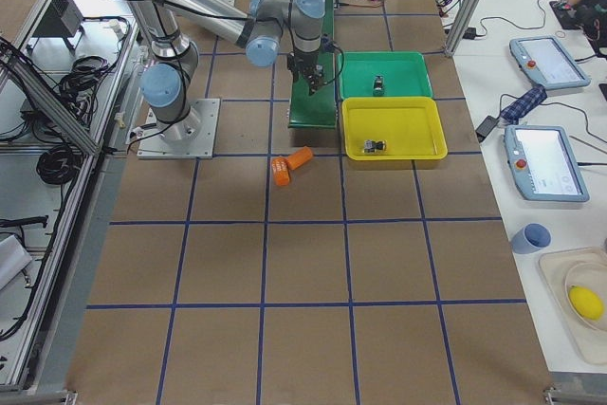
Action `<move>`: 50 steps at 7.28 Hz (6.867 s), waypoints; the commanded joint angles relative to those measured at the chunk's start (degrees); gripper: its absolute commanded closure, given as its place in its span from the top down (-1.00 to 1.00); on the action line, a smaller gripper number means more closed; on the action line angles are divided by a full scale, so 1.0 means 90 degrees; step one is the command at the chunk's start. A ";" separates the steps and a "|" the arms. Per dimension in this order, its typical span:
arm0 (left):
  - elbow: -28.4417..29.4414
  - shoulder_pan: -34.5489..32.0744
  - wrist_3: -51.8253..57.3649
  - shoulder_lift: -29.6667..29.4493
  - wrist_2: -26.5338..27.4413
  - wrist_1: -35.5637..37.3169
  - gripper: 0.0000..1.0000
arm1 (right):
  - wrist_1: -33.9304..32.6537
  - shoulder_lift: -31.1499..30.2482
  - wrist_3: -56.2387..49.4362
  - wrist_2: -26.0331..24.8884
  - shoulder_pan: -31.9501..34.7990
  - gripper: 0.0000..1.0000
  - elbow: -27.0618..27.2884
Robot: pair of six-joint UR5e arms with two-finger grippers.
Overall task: Sort buttons by color to trays
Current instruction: 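Return the right gripper to the belt and grasp another yellow-capped button, then carry the yellow-capped button into the yellow tray and release it, then return the right gripper to the belt and grasp the green-capped button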
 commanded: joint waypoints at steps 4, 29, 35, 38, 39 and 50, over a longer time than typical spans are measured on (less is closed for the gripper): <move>0.0029 0.0000 0.0000 0.0024 0.0000 0.0001 1.00 | -0.1463 0.0653 -0.0759 0.0132 0.0367 0.75 0.0123; 0.0098 0.0000 -0.0127 -0.0044 0.0010 -0.0068 1.00 | -0.0226 0.0285 -0.2130 0.0640 -0.1019 1.00 -0.0358; 0.0088 0.0000 -0.0127 -0.0064 0.0010 -0.0068 1.00 | -0.0645 0.0791 -0.3513 0.0523 -0.0014 1.00 -0.0374; 0.0088 0.0000 -0.0117 -0.0064 0.0010 -0.0068 1.00 | -0.0685 0.0870 -0.3483 0.0474 0.0144 1.00 -0.0375; 0.0088 0.0000 -0.0127 -0.0054 0.0010 -0.0068 1.00 | -0.0685 0.0918 -0.3493 0.0465 0.0144 1.00 -0.0355; 0.0156 0.0010 -0.0127 -0.0083 -0.0010 -0.0078 1.00 | -0.0685 0.0948 -0.3649 -0.0167 0.0486 -0.51 -0.0336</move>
